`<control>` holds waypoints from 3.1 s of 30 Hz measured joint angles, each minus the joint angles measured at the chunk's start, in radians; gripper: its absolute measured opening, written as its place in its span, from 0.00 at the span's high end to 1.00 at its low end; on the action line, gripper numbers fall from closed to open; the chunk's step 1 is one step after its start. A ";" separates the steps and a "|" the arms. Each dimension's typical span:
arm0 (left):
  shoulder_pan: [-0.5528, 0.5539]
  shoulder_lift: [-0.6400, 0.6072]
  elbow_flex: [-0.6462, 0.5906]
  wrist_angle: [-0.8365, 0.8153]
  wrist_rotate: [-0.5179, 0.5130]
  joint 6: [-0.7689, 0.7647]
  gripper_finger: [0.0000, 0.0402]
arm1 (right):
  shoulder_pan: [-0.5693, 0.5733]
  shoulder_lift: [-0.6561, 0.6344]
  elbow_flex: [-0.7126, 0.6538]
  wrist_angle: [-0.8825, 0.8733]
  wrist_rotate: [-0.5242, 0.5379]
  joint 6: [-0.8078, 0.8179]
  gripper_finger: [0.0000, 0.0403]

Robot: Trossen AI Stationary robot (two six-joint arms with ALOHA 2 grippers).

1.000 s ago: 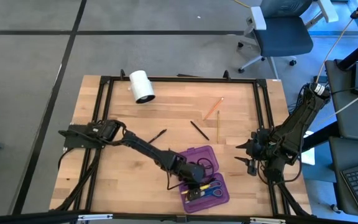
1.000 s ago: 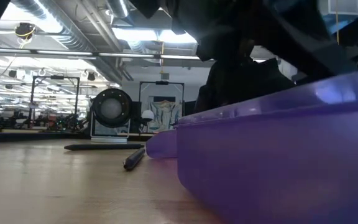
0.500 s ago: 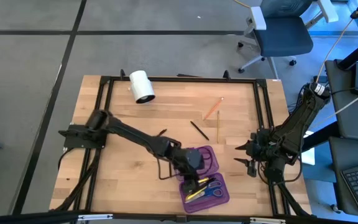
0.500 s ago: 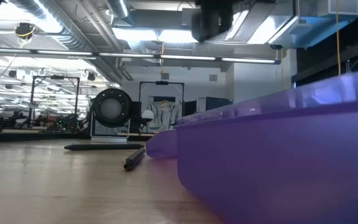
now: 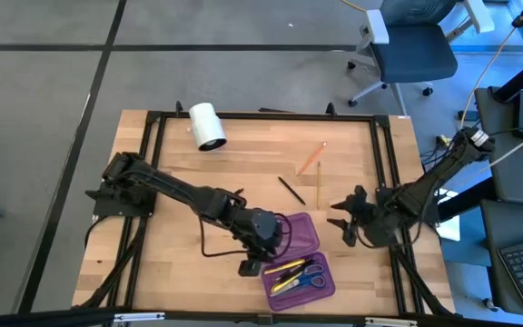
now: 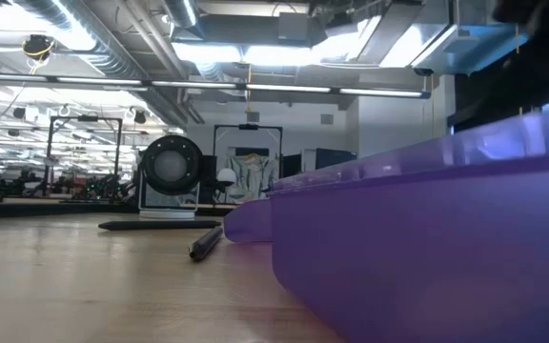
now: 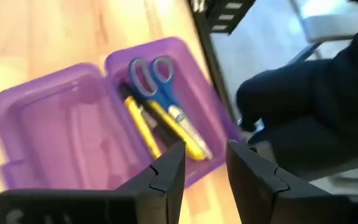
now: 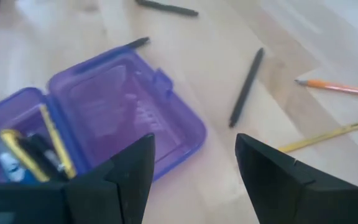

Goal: Pick & place school supplies into a supply box
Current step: Put the top right black pen into the purple supply box

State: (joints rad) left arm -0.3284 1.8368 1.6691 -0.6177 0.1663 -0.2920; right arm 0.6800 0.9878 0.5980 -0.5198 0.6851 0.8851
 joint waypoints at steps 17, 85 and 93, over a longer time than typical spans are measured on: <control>0.051 -0.271 -0.499 0.465 -0.147 -0.011 0.73 | -0.467 0.271 0.000 0.258 -0.308 -0.423 0.44; 0.062 -0.328 -0.812 0.592 -0.278 -0.362 0.77 | -0.019 0.350 -0.001 0.488 -0.583 -0.440 0.89; 0.062 -0.328 -0.812 0.622 -0.278 -0.368 0.77 | 0.002 0.536 0.008 0.639 -0.581 -0.443 0.89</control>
State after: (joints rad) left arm -0.2665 1.5089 0.8574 0.0048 -0.1114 -0.6601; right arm 0.6823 1.5240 0.6057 0.1189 0.1038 0.4421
